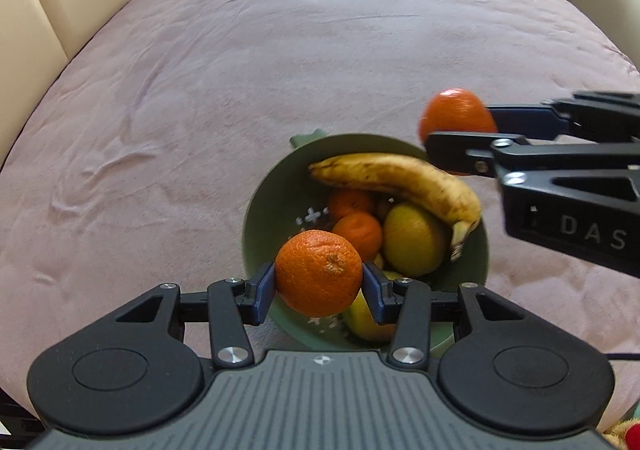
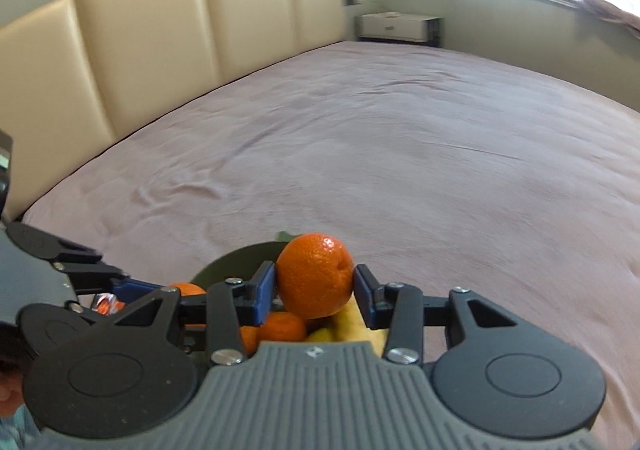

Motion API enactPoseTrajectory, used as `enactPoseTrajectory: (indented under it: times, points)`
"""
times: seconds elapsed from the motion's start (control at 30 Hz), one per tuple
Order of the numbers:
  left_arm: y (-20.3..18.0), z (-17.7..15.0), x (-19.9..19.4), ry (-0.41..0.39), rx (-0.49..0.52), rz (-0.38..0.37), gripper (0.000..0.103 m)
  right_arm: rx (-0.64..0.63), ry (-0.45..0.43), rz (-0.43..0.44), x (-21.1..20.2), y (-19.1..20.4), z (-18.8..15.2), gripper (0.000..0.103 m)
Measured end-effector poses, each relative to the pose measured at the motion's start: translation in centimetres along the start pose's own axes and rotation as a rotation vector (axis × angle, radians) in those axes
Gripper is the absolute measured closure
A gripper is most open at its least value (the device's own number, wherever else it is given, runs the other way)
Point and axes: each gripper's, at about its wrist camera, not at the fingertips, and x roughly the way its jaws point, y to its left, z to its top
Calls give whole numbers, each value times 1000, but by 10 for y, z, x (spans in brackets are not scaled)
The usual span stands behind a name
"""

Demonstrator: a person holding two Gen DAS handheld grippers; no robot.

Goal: Organize fruits
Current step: 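Carry both mandarins over the green colander and lower them inside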

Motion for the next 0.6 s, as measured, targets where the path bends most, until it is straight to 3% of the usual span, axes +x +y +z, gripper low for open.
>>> enactPoseTrajectory:
  times: [0.2,0.6]
  points:
    - [5,-3,8,28,4,-11,51,-44,82,80,32,10,8,63]
    - [9,-3,28,88,22,6,50,-122,177,121,65,20,4,63]
